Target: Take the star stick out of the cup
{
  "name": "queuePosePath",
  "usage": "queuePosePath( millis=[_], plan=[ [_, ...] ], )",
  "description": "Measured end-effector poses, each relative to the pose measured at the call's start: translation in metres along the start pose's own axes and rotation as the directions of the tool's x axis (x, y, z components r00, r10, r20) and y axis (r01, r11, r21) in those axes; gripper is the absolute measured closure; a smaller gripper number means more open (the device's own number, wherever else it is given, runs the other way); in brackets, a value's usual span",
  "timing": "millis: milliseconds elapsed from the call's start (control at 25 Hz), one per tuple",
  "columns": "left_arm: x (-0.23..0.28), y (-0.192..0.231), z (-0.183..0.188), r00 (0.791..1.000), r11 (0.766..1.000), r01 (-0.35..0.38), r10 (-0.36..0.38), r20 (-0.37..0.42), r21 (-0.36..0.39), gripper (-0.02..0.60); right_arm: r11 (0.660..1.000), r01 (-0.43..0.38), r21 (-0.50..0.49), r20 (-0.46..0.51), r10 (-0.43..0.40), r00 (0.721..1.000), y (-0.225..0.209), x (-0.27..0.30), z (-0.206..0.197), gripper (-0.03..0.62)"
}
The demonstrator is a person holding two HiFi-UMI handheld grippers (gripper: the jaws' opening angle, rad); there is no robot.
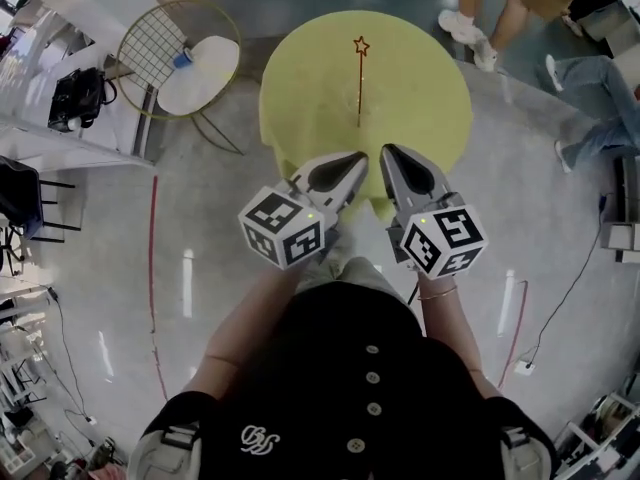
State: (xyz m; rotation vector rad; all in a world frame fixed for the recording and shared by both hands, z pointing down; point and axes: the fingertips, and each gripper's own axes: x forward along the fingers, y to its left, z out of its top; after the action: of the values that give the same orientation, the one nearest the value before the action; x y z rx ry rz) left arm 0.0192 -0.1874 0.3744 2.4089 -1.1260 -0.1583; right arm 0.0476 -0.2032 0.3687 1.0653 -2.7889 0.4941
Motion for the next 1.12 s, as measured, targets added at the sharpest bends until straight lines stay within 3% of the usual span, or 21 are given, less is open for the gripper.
queuePosePath(
  millis=[760,1120],
  plan=[
    [0.041,0.099,0.039,1.0,0.999,0.014,-0.015,-0.027,-0.043,0.569,0.996,0.082,0.023,-0.072,-0.08,0.994,-0.048,0.102,0.011,0.589],
    [0.061,0.131,0.039,0.997,0.998,0.034,-0.038,-0.072,-0.061,0.569,0.992,0.118,0.036,-0.109,-0.114,0.987,-0.067,0.134,0.007,0.588]
  ],
)
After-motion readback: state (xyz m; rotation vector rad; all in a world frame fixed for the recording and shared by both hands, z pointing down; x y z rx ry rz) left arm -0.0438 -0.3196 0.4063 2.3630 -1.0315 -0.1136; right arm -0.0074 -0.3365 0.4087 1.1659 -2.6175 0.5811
